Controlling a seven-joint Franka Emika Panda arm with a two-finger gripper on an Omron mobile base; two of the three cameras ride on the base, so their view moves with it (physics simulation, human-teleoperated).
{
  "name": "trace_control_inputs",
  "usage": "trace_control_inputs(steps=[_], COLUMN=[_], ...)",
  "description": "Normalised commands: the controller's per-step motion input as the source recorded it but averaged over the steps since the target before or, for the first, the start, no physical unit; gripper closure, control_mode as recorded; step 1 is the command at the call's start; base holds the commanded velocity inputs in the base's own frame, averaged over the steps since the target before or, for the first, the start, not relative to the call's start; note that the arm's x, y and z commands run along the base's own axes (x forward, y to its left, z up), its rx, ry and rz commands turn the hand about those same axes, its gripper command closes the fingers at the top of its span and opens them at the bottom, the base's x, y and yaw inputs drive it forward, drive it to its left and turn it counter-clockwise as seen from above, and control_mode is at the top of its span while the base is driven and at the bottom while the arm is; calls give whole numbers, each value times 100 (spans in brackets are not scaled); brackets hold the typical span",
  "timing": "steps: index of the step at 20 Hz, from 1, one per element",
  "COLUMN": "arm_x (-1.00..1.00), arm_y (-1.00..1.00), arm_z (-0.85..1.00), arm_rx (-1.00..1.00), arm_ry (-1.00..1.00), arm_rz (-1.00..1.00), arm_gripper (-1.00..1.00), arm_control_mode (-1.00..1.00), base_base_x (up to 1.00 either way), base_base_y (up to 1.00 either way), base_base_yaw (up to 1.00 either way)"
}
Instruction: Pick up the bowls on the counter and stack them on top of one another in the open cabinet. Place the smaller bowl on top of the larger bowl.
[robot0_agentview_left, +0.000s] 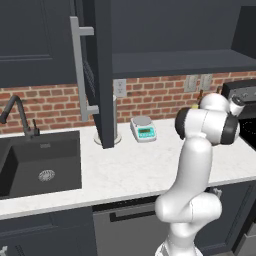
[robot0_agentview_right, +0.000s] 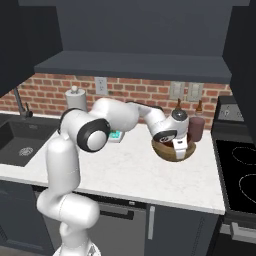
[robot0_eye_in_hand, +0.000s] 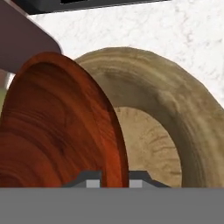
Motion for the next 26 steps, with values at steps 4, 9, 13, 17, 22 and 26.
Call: trace_control_inputs(steps=[4, 9, 13, 17, 22, 26], arm_x=[20, -10, -15, -46, -49, -5], arm_y=[-1, -10, -6, -19, -11, 1], arm_z=[-11, 34, 85, 28, -43, -22], arm_rx=[0, 6, 10, 3, -8, 0], arm_ry=[-1, -3, -11, -1, 4, 0], arm_rz=[0, 0, 0, 0, 5, 5], arm_gripper=[-100, -100, -100, -100, -100, -100], arm_control_mode=[-100, -100, -100, -100, -100, -100], base_base_x=[0, 0, 0, 0, 0, 0], base_base_y=[0, 0, 0, 0, 0, 0], base_base_yaw=[0, 0, 0, 0, 0, 0])
